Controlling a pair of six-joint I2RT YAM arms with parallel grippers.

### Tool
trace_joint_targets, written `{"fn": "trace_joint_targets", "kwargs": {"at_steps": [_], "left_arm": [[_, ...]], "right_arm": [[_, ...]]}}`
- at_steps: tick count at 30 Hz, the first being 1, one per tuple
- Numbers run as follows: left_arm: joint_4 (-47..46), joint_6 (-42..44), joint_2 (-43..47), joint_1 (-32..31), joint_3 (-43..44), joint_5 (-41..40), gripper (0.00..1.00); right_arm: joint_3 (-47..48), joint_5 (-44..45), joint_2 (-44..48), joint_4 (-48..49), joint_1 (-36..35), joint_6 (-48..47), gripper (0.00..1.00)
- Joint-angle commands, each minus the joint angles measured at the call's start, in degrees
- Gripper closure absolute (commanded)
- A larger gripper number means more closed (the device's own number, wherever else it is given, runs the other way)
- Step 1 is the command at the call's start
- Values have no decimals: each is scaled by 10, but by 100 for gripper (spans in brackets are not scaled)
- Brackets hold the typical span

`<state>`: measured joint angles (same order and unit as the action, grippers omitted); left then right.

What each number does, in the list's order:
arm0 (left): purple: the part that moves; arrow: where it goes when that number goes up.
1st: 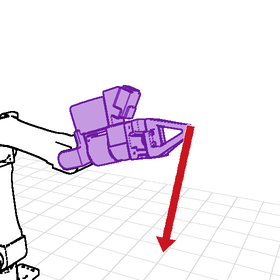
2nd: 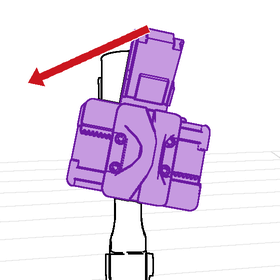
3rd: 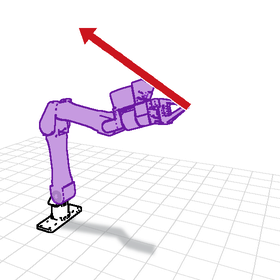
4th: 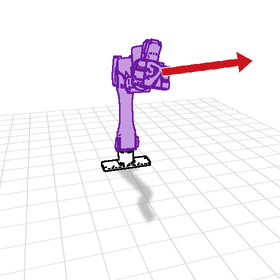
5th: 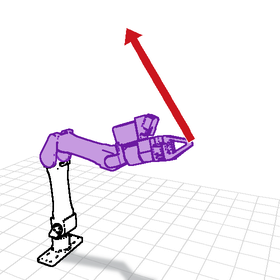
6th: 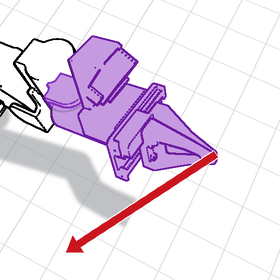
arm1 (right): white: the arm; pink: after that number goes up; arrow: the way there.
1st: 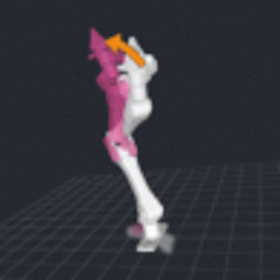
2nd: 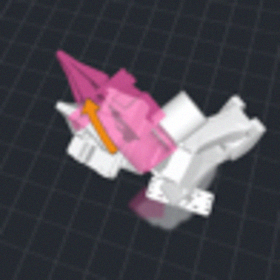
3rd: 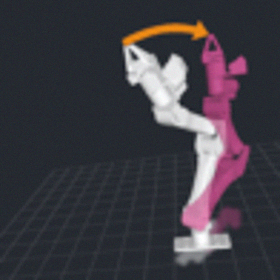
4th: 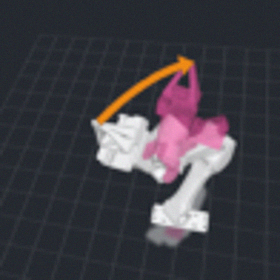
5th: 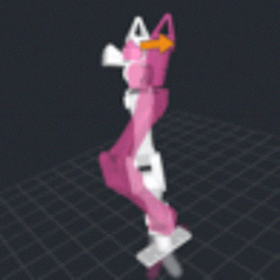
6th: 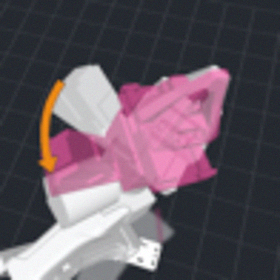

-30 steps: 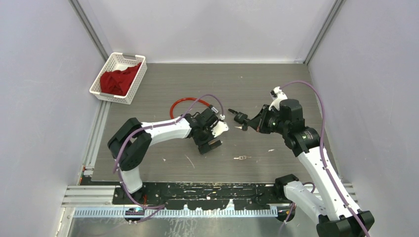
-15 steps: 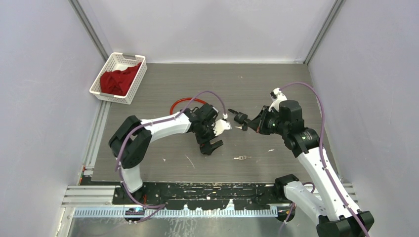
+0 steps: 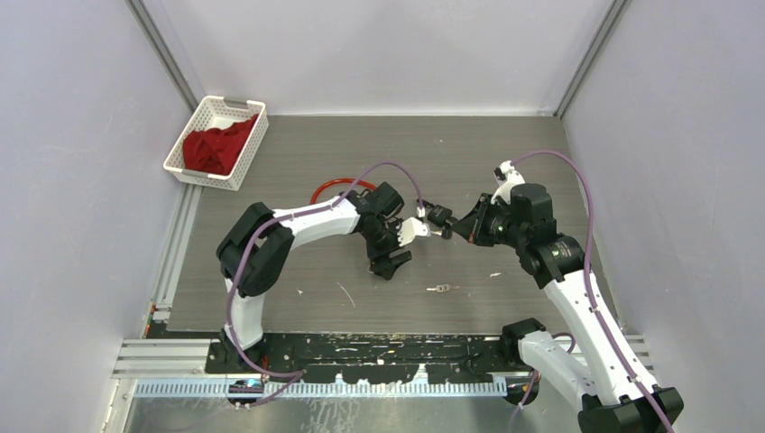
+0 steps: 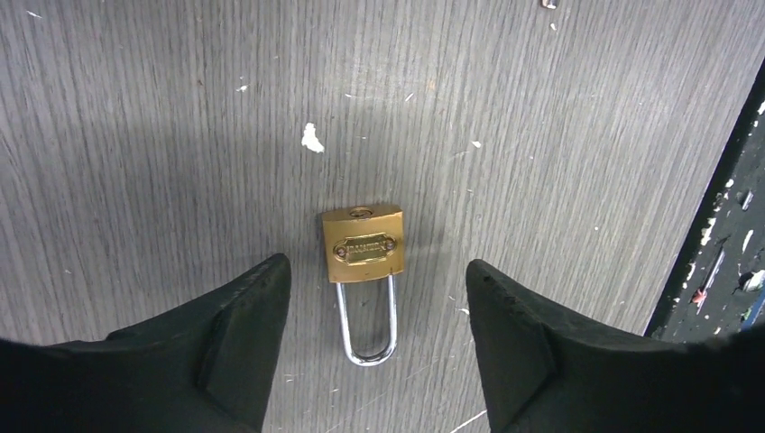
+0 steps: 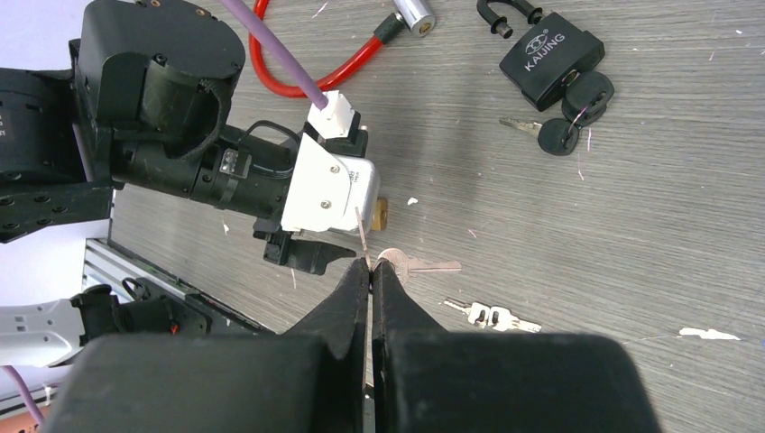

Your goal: Unlock with the key

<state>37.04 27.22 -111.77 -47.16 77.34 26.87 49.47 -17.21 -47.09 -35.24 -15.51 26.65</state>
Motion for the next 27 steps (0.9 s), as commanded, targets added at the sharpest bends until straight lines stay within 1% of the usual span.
{"fn": "trace_joint_targets", "kwargs": {"at_steps": [1, 4, 9, 12, 16, 19, 20, 27], "left_arm": [[12, -6, -11, 1, -4, 19, 32], [-15, -13, 2, -3, -30, -3, 37], [-51, -32, 8, -27, -49, -71, 39], [-68, -46, -1, -35, -49, -109, 46], [-99, -47, 1, -36, -69, -152, 65], [-100, -43, 4, -36, -75, -166, 92], [-94, -42, 5, -36, -73, -167, 99], [-53, -17, 40, -35, -51, -172, 100]], "right_arm": [[15, 0, 11, 12, 3, -8, 99], [19, -1, 9, 11, 3, -9, 99], [19, 1, 9, 11, 3, -9, 99], [23, 5, 6, 7, 2, -10, 99], [36, 10, 6, -3, 3, -13, 99], [38, 10, 8, -6, 3, -15, 99], [38, 10, 8, -6, 2, -15, 99], [38, 0, 2, -1, 2, -16, 99]]}}
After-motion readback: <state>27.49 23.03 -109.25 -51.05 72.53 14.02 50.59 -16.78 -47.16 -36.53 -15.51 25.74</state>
